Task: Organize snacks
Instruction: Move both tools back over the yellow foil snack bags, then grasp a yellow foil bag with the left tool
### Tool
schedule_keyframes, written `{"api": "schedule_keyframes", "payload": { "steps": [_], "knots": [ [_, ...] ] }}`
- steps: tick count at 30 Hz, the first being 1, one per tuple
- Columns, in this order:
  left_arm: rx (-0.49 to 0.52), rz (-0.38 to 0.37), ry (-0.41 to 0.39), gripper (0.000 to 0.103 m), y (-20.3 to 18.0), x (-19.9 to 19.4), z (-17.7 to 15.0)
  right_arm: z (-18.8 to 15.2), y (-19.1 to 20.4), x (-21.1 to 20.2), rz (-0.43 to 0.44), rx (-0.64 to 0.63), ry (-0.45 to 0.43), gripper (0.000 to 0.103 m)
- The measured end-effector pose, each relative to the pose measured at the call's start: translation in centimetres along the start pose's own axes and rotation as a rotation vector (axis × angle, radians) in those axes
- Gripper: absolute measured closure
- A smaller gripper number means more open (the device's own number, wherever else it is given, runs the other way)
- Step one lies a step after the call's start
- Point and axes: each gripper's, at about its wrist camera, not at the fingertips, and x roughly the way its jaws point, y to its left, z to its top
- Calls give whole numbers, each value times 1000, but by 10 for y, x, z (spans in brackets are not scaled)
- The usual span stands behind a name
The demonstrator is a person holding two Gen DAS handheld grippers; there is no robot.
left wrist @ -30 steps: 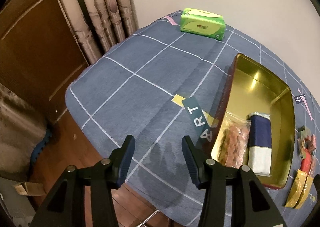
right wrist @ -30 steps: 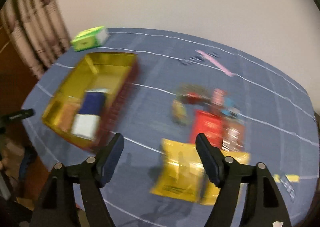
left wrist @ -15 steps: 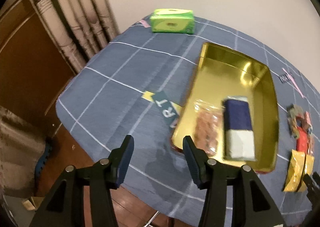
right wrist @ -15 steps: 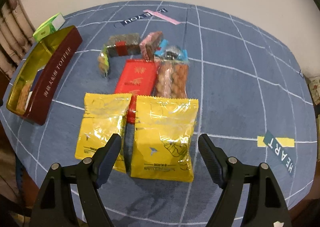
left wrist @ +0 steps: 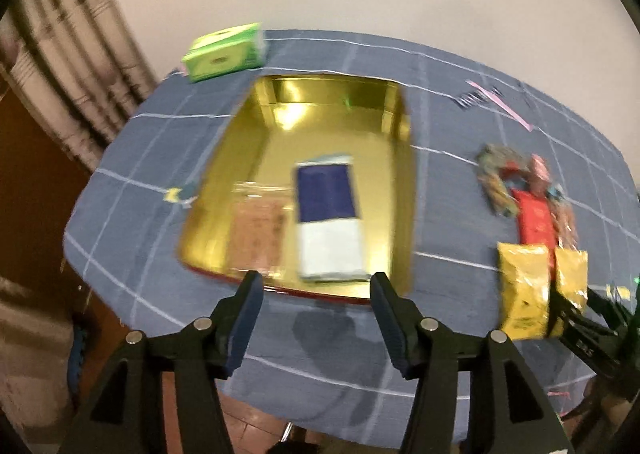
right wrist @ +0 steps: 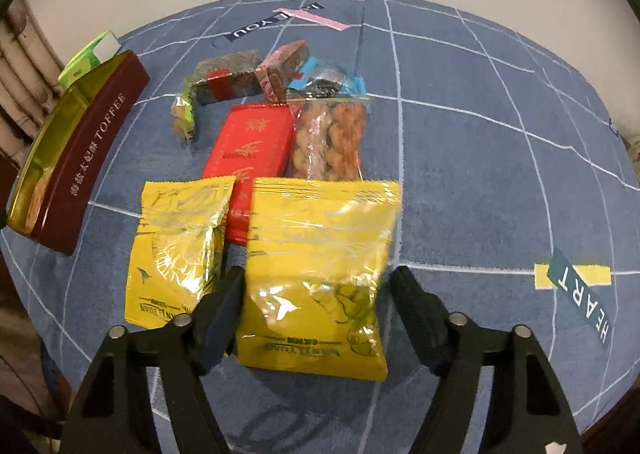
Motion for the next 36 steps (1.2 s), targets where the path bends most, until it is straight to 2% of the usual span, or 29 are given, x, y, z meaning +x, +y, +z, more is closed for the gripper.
{"api": "schedule_keyframes", "payload": {
  "steps": [8, 17, 24, 28, 31, 36],
  "knots": [
    [106, -98, 62, 46, -66, 8, -7, -5, -3, -4, 12, -25, -21, 47],
    [174, -182, 122, 46, -114, 19, -13, -14, -23, -9, -2, -21, -25, 47],
    [183, -250, 138, 46, -139, 20, -14, -19, -49, -13, -24, 12, -30, 47],
    [191, -302, 167, 36, -155, 23, -13, -19, -53, -13, -15, 16, -32, 47],
    [196, -307, 198, 36, -166, 27, -11, -20, -52, -13, -22, 10, -33, 47],
    [173, -276, 235, 36, -173, 40, -10, -20, -54, -13, -9, 15, -34, 46]
  ]
}}
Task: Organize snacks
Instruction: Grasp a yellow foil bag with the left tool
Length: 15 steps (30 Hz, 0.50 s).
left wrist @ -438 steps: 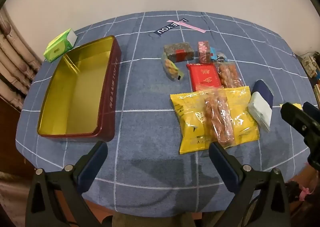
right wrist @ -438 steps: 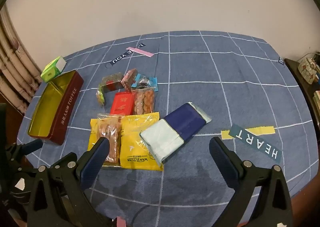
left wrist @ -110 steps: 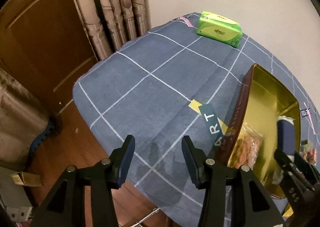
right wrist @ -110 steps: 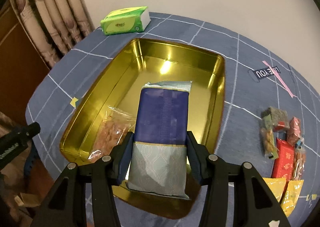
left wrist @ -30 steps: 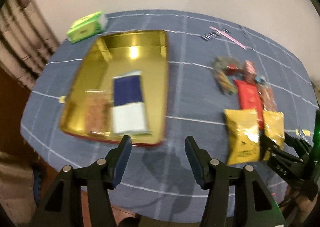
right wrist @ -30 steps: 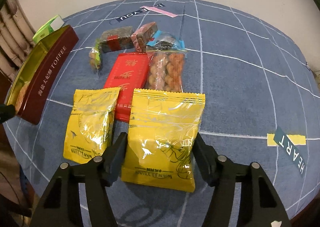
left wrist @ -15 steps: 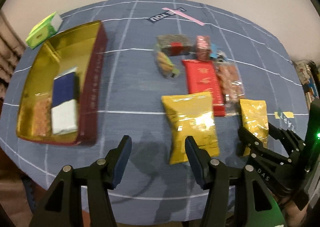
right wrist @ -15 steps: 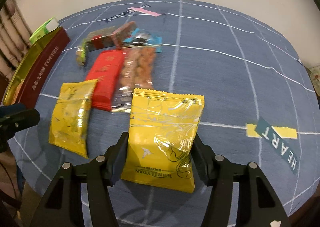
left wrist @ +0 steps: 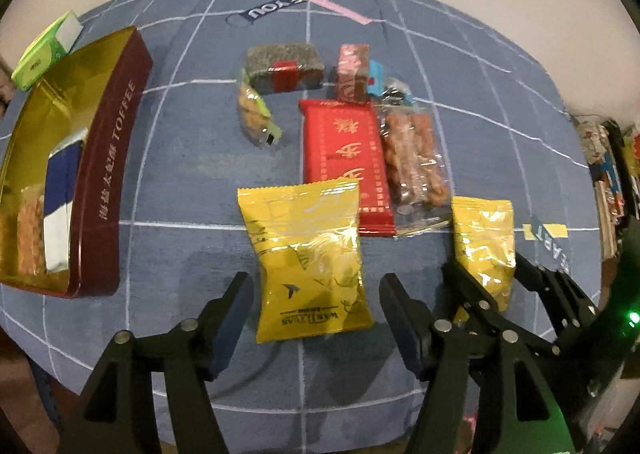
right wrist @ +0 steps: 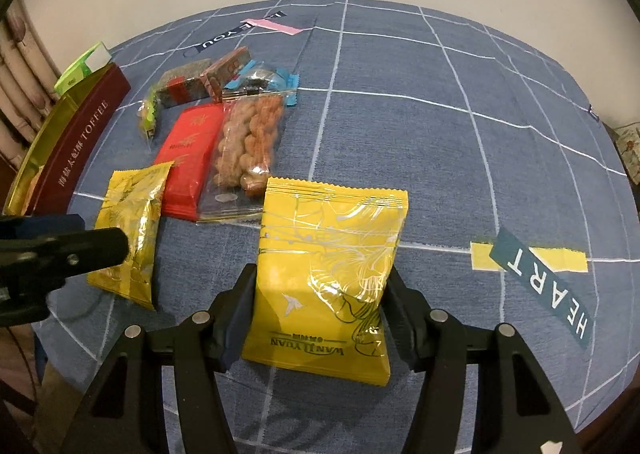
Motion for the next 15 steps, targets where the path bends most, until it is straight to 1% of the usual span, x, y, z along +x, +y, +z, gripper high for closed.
{"api": "schedule_keyframes", "payload": {
  "steps": [4, 11, 15],
  "knots": [
    [-51, -2, 8, 36, 3, 4, 3, 0, 0, 0, 3, 3, 1, 46],
    [-61, 20, 15, 36, 0, 15, 6, 0, -1, 0, 9, 5, 2, 46],
    [-75, 45, 14, 36, 3, 20, 5, 0, -1, 0, 6, 4, 0, 45]
  ]
}}
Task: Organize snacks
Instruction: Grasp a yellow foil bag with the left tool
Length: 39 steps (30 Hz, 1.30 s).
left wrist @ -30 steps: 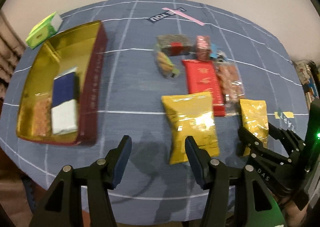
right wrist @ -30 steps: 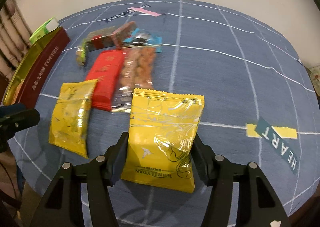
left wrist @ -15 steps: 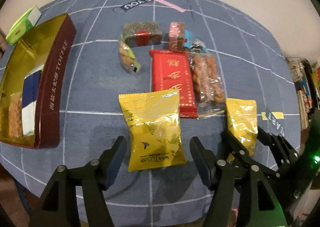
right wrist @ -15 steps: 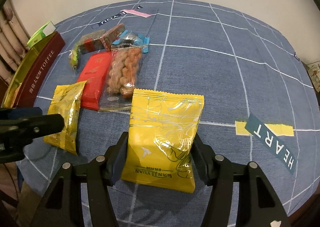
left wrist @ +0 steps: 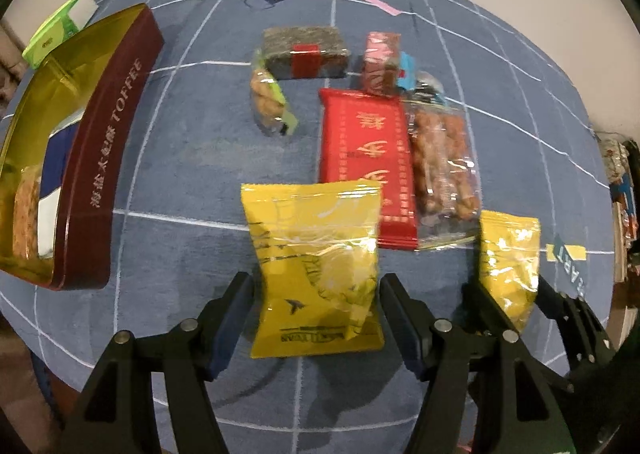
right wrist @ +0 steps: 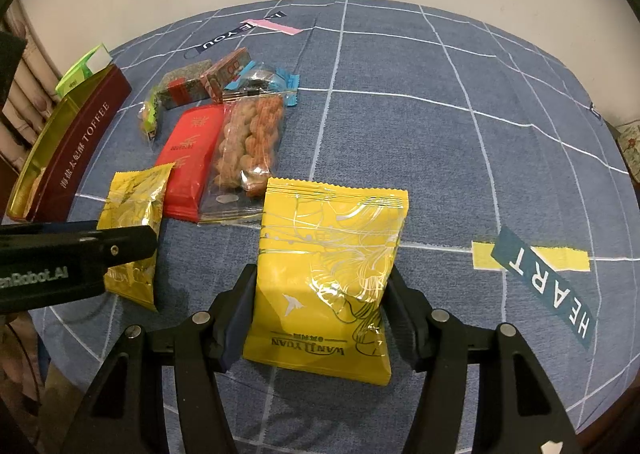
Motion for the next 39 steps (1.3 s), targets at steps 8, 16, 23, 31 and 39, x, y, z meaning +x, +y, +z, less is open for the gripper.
{"api": "schedule_keyframes", "payload": {
  "steps": [8, 16, 23, 31, 39],
  "knots": [
    [11, 11, -18, 36, 7, 3, 0, -1, 2, 0, -7, -3, -2, 45],
    [9, -17, -9, 36, 13, 6, 1, -1, 1, 1, -10, -4, -2, 44],
    [26, -11, -7, 37, 12, 10, 1, -1, 1, 1, -8, -5, -2, 44],
    [62, -8, -9, 45, 10, 5, -1, -1, 4, 1, -19, -8, -2, 44],
    [91, -14, -39, 46, 10, -13, -9, -1, 9, 2, -45, -14, -2, 44]
  ]
}}
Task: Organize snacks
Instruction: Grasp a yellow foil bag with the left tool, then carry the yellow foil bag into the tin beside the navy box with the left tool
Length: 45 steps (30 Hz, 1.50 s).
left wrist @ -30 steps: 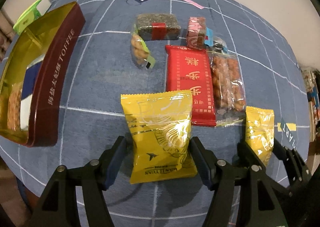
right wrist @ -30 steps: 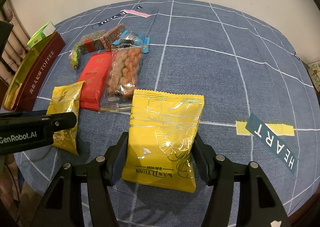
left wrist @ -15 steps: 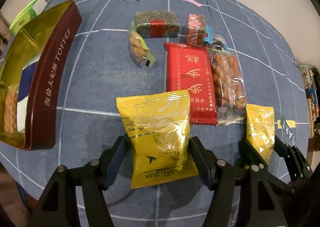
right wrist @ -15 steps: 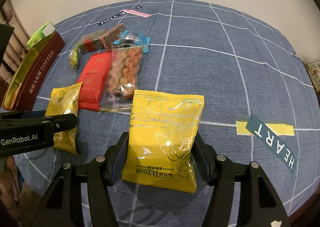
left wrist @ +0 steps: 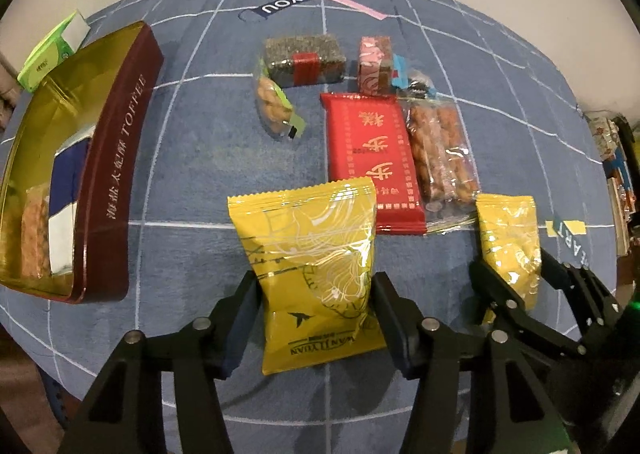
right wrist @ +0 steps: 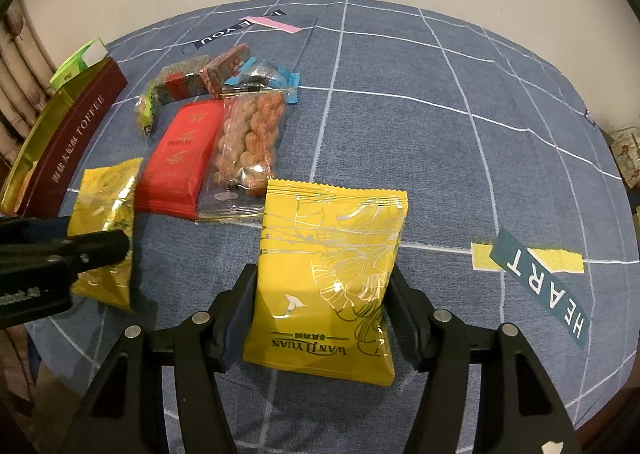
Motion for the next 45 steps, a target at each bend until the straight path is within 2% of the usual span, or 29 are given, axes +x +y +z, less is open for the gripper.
{"api": "schedule_keyframes", "payload": {
  "steps": [12, 28, 34, 40, 45],
  "knots": [
    [13, -3, -41, 46, 7, -24, -1, 0, 0, 0, -4, 5, 1, 44],
    [24, 43, -154, 46, 31, -69, 8, 1, 0, 2, -4, 2, 1, 44],
    [4, 73, -187, 46, 53, -85, 16, 1, 1, 2, -4, 1, 1, 44],
    [-33, 139, -215, 46, 92, -98, 24, 1, 1, 2, -5, 1, 1, 44],
    [-69, 189, -208, 46, 127, -98, 28, 1, 0, 2, -5, 3, 1, 44]
  ]
}}
